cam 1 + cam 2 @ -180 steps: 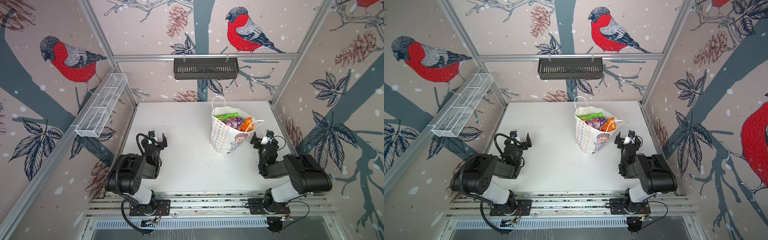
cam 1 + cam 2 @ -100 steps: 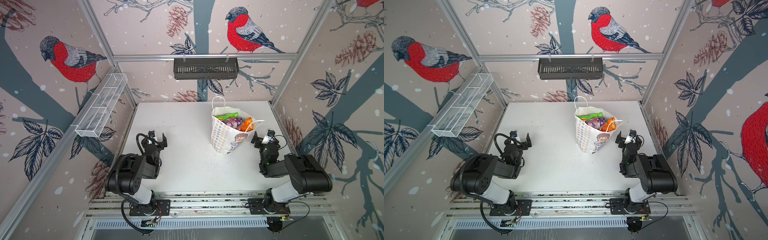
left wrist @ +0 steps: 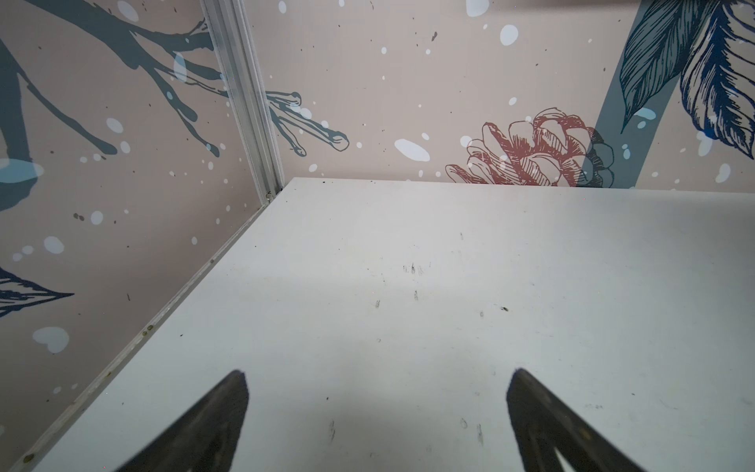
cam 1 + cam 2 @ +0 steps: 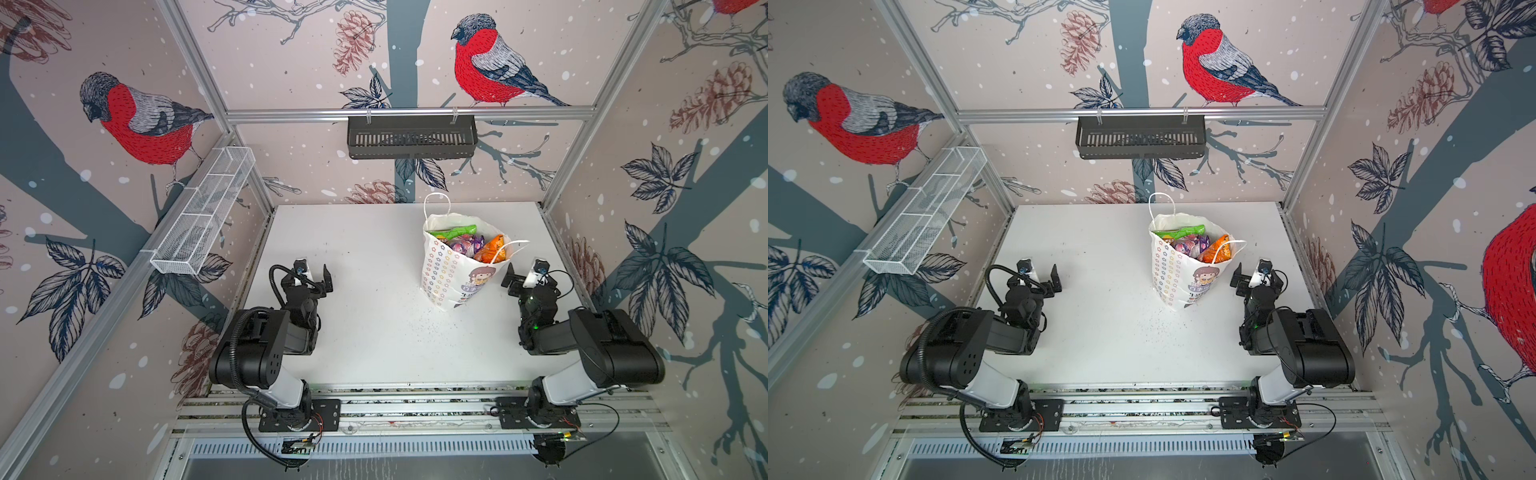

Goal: Take the snacks out of the paper bag
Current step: Pick up the paper bag from the top-center of the table.

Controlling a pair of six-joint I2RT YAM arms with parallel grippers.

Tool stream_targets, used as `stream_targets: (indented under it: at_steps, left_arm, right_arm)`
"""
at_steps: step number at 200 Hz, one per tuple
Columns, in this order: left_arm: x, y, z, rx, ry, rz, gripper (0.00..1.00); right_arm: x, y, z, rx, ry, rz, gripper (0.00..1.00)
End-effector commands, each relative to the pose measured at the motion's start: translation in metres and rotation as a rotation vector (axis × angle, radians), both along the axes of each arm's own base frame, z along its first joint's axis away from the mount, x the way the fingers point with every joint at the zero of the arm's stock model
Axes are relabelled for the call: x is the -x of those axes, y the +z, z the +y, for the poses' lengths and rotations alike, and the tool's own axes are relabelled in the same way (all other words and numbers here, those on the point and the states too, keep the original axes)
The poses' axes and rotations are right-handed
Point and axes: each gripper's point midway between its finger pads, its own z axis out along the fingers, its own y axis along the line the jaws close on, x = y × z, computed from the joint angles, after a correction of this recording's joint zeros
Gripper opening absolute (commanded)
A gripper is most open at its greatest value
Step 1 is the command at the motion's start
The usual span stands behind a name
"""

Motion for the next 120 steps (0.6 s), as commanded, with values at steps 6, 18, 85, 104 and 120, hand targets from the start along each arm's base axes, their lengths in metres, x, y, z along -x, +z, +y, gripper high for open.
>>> stream_targets:
  at_steps: [6, 18, 85, 104, 120]
  left_arm:
    - [-0.002, 0.007, -0.001, 0.006, -0.006, -0.025, 0.99]
    - [-0.002, 0.007, -0.001, 0.006, -0.007, -0.026, 0.99]
    - [-0.018, 0.028, -0.025, -0.100, -0.033, 0.053, 0.98]
    - [-0.015, 0.051, -0.021, -0.104, 0.075, 0.016, 0.98]
    - [-0.013, 0.069, -0.019, 0.030, 0.106, -0.040, 0.98]
  right_arm:
    - [-0.001, 0.005, 0.001, -0.008, 0.007, -0.018, 1.00]
    - [-0.001, 0.005, 0.001, -0.008, 0.006, -0.018, 1.00]
    - [-0.005, 0.028, 0.003, 0.034, -0.057, 0.023, 1.00]
    - [0.006, 0.045, 0.006, 0.063, -0.062, -0.055, 1.00]
    - [0.009, 0.061, 0.015, 0.073, -0.060, -0.101, 1.00]
